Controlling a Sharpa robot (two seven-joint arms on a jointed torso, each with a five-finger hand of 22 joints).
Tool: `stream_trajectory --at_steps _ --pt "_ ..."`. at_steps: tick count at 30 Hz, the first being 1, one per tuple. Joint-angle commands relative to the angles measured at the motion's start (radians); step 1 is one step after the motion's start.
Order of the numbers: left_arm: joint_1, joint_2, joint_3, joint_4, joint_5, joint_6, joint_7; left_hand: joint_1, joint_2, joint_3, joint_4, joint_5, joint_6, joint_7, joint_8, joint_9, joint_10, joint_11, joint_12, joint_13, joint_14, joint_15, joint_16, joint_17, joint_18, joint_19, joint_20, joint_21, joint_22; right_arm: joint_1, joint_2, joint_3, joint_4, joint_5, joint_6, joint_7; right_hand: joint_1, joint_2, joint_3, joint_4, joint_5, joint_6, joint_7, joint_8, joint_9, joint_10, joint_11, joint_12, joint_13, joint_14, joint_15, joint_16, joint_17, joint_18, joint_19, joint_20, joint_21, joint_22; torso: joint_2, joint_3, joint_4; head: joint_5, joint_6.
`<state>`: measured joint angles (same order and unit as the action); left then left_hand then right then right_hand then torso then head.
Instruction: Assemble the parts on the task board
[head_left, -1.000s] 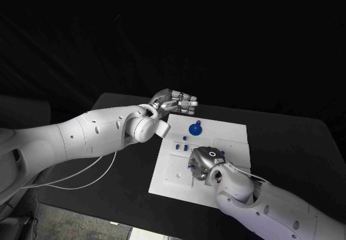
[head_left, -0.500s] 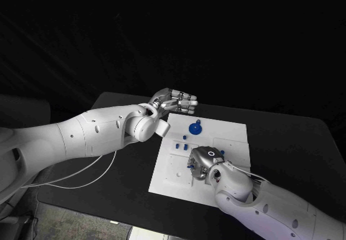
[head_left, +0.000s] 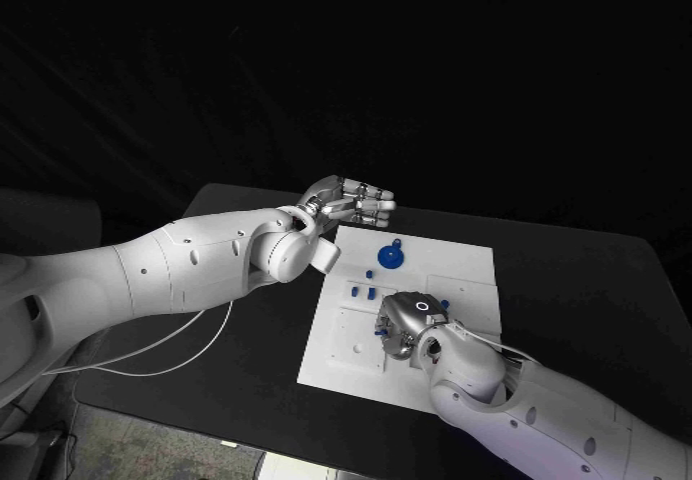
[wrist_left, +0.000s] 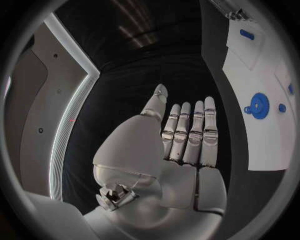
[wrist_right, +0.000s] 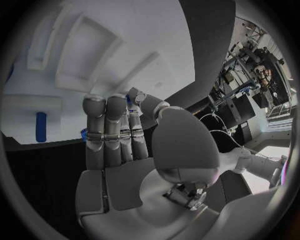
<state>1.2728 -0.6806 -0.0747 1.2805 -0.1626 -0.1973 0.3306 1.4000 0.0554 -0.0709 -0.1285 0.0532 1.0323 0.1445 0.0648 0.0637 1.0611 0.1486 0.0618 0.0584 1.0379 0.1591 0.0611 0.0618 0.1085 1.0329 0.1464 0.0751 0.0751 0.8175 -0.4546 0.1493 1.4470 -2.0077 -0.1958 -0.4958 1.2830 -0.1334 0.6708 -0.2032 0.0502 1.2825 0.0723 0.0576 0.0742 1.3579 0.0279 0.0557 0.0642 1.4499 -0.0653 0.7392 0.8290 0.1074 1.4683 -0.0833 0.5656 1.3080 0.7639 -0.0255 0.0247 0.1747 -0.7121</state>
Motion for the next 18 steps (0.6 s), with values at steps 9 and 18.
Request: stream_trajectory --at_steps 9,18 --pt "0.001 0.003 0.001 0.002 0.005 0.015 0.003 0.001 0.007 -0.002 0.010 -0.002 0.002 0.002 -0.001 -0.001 -0.006 0.005 0.000 0.000 -0.006 0.003 -0.001 -0.001 0.000 0.003 0.004 0.004 -0.001 0.020 0.020 -0.012 -0.020 -0.012 0.095 -0.028 0.000 0.015 -0.003 -0.007 0.003 0.001 0.004 0.006 0.001 0.015 -0.008 0.004 -0.001 -0.004 -0.004 -0.007 0.003 0.012 0.016 -0.006 -0.005 0.043 0.000 -0.0017 0.0002 -0.003 -0.005" --pt "0.002 0.005 0.001 0.001 0.005 0.016 0.003 0.001 0.007 -0.002 0.010 -0.002 0.002 0.002 -0.001 -0.001 -0.006 0.005 0.000 0.000 -0.006 0.003 -0.001 -0.001 0.000 0.003 0.004 0.004 -0.001 0.047 0.040 -0.038 -0.030 -0.015 0.156 -0.044 -0.001 0.022 -0.009 -0.013 0.005 -0.002 0.005 0.007 0.002 0.013 -0.007 0.005 0.000 -0.007 -0.003 -0.008 0.007 0.012 0.014 -0.005 -0.009 0.044 0.000 -0.0028 0.0005 -0.003 -0.007"
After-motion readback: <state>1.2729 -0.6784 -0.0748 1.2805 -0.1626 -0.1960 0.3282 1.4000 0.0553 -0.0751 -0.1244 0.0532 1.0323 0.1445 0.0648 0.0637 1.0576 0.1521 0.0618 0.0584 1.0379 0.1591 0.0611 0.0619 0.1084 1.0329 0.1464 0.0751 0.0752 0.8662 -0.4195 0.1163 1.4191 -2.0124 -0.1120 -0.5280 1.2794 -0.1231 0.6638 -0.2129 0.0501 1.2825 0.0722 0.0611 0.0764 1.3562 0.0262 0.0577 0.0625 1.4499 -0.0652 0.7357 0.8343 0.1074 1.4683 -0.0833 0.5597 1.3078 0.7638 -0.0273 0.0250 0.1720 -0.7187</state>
